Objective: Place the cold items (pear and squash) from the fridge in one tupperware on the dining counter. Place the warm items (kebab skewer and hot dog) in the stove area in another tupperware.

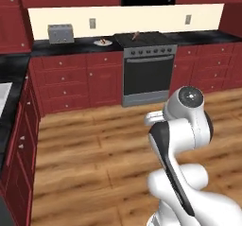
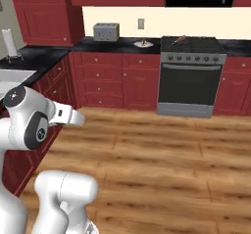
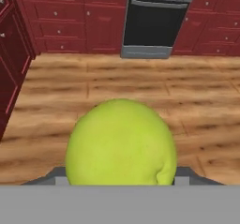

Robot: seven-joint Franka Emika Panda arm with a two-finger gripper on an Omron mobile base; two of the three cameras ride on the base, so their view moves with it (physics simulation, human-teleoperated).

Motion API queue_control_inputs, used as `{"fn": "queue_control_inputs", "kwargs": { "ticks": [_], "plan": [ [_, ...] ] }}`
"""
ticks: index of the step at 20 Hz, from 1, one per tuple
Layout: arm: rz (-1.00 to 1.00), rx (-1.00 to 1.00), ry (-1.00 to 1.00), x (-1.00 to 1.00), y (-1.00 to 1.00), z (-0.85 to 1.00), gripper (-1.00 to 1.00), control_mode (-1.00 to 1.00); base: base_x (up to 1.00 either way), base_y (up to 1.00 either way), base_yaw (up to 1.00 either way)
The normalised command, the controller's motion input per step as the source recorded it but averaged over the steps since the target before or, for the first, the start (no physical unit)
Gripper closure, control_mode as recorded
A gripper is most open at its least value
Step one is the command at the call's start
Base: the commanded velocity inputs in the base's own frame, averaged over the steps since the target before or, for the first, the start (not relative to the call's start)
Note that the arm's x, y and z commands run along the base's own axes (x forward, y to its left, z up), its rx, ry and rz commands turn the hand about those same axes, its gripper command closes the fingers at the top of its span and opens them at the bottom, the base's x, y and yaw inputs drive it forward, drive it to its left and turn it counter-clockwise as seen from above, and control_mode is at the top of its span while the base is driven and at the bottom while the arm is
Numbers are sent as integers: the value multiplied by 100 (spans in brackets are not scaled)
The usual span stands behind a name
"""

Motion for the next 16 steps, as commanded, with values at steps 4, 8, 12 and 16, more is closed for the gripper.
{"fn": "queue_control_inputs", "kwargs": {
  "ticks": [4, 8, 12, 16],
  "plan": [
    [0, 0, 0, 0, 0, 0, 100, 100, -100, 40, 14],
    [0, 0, 0, 0, 0, 0, 100, 100, -100, 38, 14],
    [0, 0, 0, 0, 0, 0, 100, 100, -100, 26, 14],
    [0, 0, 0, 0, 0, 0, 100, 100, -100, 32, 11]
  ]
}}
